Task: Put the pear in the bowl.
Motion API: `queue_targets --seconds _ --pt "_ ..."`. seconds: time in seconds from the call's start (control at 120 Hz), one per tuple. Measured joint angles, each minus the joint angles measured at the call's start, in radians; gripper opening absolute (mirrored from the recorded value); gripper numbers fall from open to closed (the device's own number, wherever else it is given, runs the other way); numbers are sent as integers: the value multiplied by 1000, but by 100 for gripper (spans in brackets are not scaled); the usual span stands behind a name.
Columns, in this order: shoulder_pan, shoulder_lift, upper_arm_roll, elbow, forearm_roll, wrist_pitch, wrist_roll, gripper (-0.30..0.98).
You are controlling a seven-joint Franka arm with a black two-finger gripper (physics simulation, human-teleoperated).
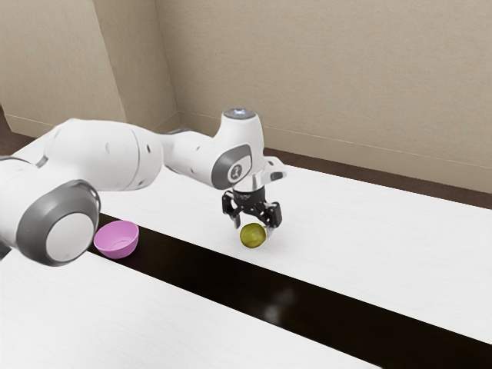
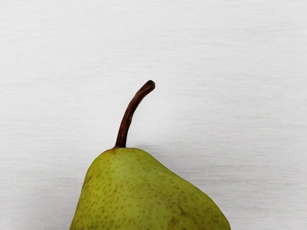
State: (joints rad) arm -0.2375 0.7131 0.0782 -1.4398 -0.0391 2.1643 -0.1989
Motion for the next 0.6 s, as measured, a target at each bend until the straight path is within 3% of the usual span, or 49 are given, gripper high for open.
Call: queue_targets --seconds 0.267,0.6 --pt "3 30 -1 -4 -7 7 -3 66" --pt "3 38 1 2 -6 8 -5 44"
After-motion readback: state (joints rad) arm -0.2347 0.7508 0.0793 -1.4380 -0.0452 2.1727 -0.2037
